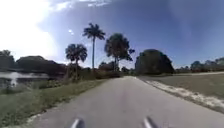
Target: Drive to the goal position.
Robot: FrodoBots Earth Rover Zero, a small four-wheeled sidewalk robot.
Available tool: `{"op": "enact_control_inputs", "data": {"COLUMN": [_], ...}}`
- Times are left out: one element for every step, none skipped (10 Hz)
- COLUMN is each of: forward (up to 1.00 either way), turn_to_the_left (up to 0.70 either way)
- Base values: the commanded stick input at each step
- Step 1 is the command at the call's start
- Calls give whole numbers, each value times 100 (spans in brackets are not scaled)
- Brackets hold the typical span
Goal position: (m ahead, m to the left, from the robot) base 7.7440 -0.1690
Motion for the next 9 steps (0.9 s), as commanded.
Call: {"op": "enact_control_inputs", "data": {"forward": [70,70,70,70,70,70,70,70,70], "turn_to_the_left": [0,0,0,0,0,0,0,0,0]}}
